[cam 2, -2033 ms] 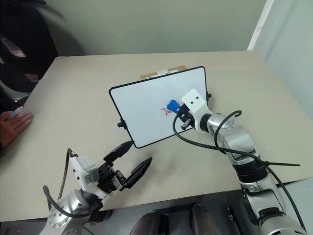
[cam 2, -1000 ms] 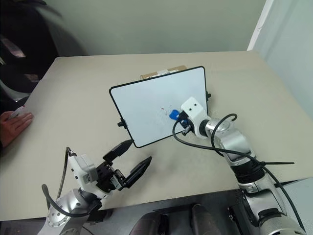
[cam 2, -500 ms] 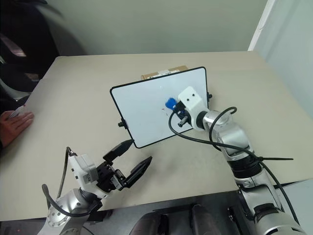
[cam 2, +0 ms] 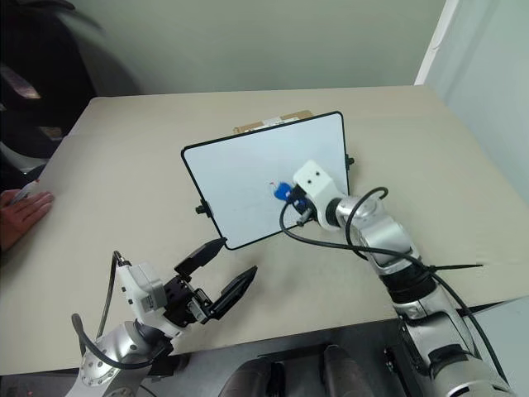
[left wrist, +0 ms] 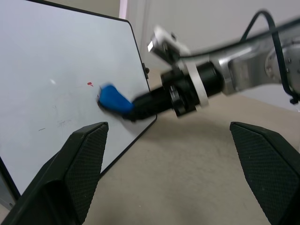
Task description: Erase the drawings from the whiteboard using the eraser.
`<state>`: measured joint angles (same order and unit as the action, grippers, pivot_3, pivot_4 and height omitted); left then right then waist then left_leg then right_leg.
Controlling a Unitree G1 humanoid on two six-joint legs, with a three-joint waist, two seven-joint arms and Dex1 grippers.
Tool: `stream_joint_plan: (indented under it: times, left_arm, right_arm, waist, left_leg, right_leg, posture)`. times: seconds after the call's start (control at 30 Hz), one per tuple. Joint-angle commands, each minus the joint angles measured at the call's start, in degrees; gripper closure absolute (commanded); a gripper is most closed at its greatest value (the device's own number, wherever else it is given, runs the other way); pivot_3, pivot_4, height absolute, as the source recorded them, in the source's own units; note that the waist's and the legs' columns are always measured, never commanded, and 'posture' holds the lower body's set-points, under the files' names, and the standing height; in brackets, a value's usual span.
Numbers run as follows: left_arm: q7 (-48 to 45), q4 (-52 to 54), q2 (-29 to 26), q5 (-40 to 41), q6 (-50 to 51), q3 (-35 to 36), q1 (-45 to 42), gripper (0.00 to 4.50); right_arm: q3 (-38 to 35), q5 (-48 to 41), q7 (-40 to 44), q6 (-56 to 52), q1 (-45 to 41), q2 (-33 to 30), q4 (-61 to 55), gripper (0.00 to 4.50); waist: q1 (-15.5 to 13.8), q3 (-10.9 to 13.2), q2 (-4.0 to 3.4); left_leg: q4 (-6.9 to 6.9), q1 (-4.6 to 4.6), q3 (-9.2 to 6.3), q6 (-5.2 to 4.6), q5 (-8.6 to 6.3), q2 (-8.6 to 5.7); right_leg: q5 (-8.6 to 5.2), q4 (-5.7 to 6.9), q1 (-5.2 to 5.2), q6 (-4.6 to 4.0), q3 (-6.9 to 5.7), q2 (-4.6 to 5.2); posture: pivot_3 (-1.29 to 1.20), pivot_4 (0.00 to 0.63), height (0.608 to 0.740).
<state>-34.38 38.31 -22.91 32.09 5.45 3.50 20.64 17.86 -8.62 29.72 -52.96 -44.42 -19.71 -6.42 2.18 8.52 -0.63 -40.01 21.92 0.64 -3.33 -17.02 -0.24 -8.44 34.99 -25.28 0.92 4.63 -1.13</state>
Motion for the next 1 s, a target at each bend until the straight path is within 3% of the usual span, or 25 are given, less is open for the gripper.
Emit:
stream_joint_plan:
  times: [0.03,0.3,0.73,1.0]
  left_arm:
    - [0.1,2.2,0.0,0.4,-0.3,0.1,0.0,0.00]
    - [0.4,2.4,0.1,0.4,-0.3,0.2,0.2,0.00]
    - [0.6,2.6,-0.4,0.7,-0.3,0.3,0.1,0.00]
    - [0.7,2.1,-0.4,0.8,-0.1,0.3,-0.7,0.00]
  right_arm:
    - [-3.4,0.5,-1.6,3.1,-2.7,1.2,0.2,3.95]
    - [-5.4,-0.3,-2.0,5.2,-3.5,3.6,-0.5,3.95]
    - [2.4,0.4,3.2,0.2,2.8,0.3,-1.6,3.95]
    - [-8.2,-1.0,-1.9,3.1,-3.2,4.0,1.1,3.95]
  waist:
    - [0.0,0.0,0.00]
    - [0.0,0.0,0.00]
    - [-0.1,0.0,0.00]
    - [-0.1,0.0,0.00]
  left_leg:
    - [0.00,0.00,0.00,0.00,0.00,0.00]
    - [0.00,0.00,0.00,0.03,0.01,0.00]
    - [0.01,0.01,0.00,0.37,0.16,0.00]
    - [0.01,0.02,0.00,0.21,0.09,0.00]
  right_leg:
    - [0.00,-0.01,0.00,0.00,0.00,0.00]
    - [0.01,0.00,-0.01,-0.02,0.00,0.00]
    - [-0.07,-0.04,0.02,0.06,0.00,0.01]
    - [0.00,-0.01,-0.02,-0.03,0.01,0.00]
  posture:
    - [0.00,0.150,0.740]
    - [0.00,0.150,0.740]
    - [0.00,0.150,0.740]
    - [0.00,0.150,0.740]
